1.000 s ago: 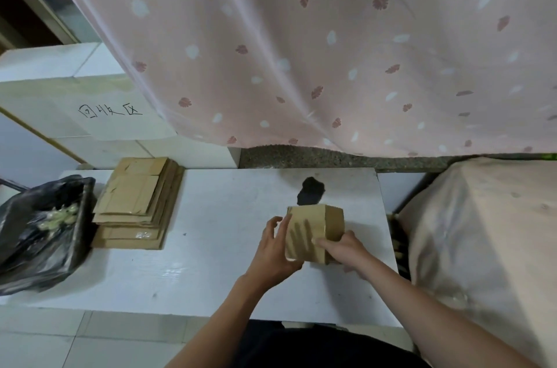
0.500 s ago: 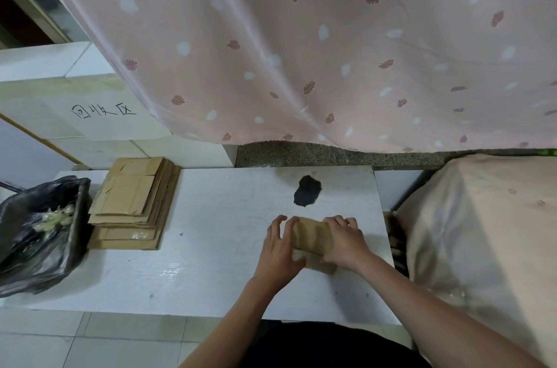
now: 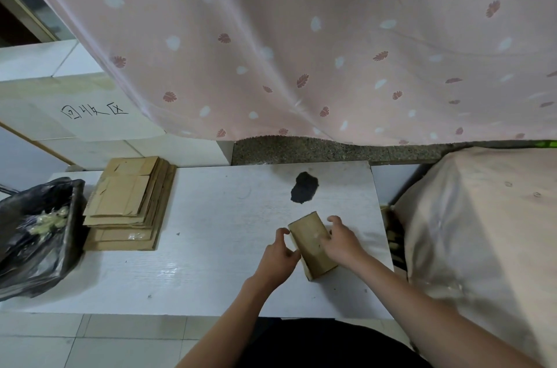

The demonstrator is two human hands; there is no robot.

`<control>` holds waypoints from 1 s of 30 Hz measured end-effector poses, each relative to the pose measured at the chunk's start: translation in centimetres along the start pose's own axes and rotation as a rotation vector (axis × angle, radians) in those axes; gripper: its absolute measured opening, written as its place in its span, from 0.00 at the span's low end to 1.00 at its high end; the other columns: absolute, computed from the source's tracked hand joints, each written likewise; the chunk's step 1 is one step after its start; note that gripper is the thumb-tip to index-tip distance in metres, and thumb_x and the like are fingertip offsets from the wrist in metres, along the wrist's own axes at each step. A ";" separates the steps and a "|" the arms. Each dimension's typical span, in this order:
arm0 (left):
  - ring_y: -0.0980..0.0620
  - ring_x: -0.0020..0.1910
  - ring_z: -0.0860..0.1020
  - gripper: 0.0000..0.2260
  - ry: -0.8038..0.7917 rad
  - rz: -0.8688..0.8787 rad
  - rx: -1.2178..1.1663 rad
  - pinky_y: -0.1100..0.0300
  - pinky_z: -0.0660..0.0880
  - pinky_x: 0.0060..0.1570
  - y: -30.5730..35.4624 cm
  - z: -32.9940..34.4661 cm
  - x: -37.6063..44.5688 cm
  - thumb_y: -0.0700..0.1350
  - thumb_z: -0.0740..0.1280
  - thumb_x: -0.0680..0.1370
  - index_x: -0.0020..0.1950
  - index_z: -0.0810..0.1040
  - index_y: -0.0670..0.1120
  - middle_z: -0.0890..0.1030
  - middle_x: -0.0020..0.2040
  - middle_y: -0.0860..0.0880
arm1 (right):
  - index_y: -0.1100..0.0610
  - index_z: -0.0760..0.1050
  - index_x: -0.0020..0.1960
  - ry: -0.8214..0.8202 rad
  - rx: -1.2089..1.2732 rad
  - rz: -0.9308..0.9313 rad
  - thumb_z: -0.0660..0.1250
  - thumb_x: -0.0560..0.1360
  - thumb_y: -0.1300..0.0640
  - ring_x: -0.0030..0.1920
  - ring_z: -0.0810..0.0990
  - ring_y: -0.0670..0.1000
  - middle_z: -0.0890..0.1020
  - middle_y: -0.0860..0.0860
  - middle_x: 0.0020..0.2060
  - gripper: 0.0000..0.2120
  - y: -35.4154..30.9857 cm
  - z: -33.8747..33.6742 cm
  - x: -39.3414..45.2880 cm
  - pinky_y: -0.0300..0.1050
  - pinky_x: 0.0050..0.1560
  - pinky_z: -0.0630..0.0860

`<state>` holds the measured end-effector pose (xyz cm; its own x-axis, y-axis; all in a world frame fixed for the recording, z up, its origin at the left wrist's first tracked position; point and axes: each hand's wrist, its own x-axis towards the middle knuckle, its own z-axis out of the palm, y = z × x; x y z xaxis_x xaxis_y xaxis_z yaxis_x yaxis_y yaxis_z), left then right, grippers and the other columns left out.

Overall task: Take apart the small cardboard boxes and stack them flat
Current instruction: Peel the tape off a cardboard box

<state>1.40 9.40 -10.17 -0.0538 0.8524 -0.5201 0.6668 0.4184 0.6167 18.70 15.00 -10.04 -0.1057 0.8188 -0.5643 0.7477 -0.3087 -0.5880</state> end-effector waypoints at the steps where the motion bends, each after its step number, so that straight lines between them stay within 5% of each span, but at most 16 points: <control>1: 0.48 0.45 0.81 0.22 0.022 0.013 0.009 0.50 0.79 0.49 0.0 0.0 0.0 0.46 0.67 0.80 0.70 0.61 0.50 0.83 0.45 0.47 | 0.54 0.53 0.78 -0.034 -0.018 -0.029 0.70 0.75 0.46 0.63 0.74 0.55 0.70 0.55 0.66 0.40 0.1 0.2 -0.1 0.48 0.60 0.74; 4: 0.47 0.58 0.75 0.28 0.119 0.064 0.022 0.55 0.74 0.54 0.1 -0.3 0.3 0.47 0.71 0.77 0.72 0.60 0.52 0.74 0.56 0.48 | 0.51 0.44 0.80 -0.085 -0.191 -0.061 0.77 0.64 0.39 0.73 0.62 0.58 0.56 0.52 0.73 0.58 0.1 0.6 -0.6 0.55 0.69 0.67; 7: 0.47 0.63 0.73 0.33 0.085 0.044 0.013 0.54 0.74 0.58 0.3 -0.5 0.9 0.49 0.71 0.77 0.77 0.57 0.52 0.72 0.65 0.45 | 0.49 0.36 0.80 -0.146 -0.157 -0.023 0.78 0.65 0.44 0.68 0.67 0.58 0.57 0.54 0.70 0.61 0.1 1.0 -0.7 0.49 0.63 0.71; 11: 0.47 0.61 0.77 0.44 -0.051 -0.046 -0.103 0.57 0.76 0.54 0.9 -0.5 1.2 0.56 0.72 0.74 0.81 0.50 0.50 0.75 0.68 0.46 | 0.49 0.40 0.80 -0.055 0.052 0.076 0.70 0.76 0.54 0.59 0.76 0.58 0.70 0.58 0.64 0.46 0.1 1.2 -0.4 0.45 0.51 0.75; 14: 0.45 0.74 0.65 0.55 -0.079 0.023 0.140 0.49 0.67 0.70 0.8 -0.2 1.0 0.62 0.75 0.67 0.82 0.44 0.48 0.65 0.76 0.47 | 0.54 0.58 0.73 -0.143 0.316 0.179 0.65 0.77 0.55 0.50 0.82 0.56 0.77 0.54 0.54 0.27 0.2 1.0 -0.2 0.53 0.46 0.83; 18: 0.45 0.79 0.53 0.55 -0.031 0.089 0.431 0.43 0.50 0.78 0.1 0.6 0.3 0.53 0.77 0.69 0.81 0.41 0.43 0.55 0.79 0.45 | 0.51 0.59 0.58 0.040 -0.114 -0.105 0.66 0.77 0.58 0.39 0.77 0.49 0.75 0.51 0.45 0.17 -0.1 -0.2 -0.4 0.44 0.33 0.74; 21: 0.47 0.80 0.53 0.50 -0.045 0.123 0.451 0.45 0.46 0.79 -0.3 0.8 0.2 0.49 0.74 0.72 0.82 0.43 0.43 0.55 0.80 0.46 | 0.45 0.65 0.55 0.084 -0.216 -0.383 0.68 0.76 0.56 0.45 0.73 0.48 0.72 0.46 0.46 0.14 -0.9 -0.8 -0.1 0.42 0.40 0.72; 24: 0.48 0.80 0.49 0.46 -0.037 0.208 0.488 0.44 0.43 0.79 -0.5 0.2 0.4 0.48 0.73 0.73 0.82 0.47 0.48 0.55 0.80 0.48 | 0.45 0.73 0.59 -0.066 -0.234 -0.396 0.73 0.73 0.54 0.57 0.69 0.45 0.72 0.44 0.53 0.17 -0.8 -0.2 0.2 0.43 0.57 0.73; 30: 0.47 0.81 0.43 0.43 -0.040 0.250 0.525 0.47 0.38 0.78 -0.3 -0.4 0.1 0.39 0.68 0.76 0.82 0.43 0.47 0.48 0.82 0.48 | 0.49 0.76 0.52 0.027 -0.123 -0.399 0.76 0.71 0.57 0.53 0.70 0.44 0.72 0.41 0.49 0.14 0.6 1.1 0.2 0.30 0.50 0.65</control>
<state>0.95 9.52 -10.19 0.1740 0.8886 -0.4243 0.9353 -0.0144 0.3535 18.40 14.41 -11.12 -0.3870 0.8753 -0.2899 0.7244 0.0941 -0.6830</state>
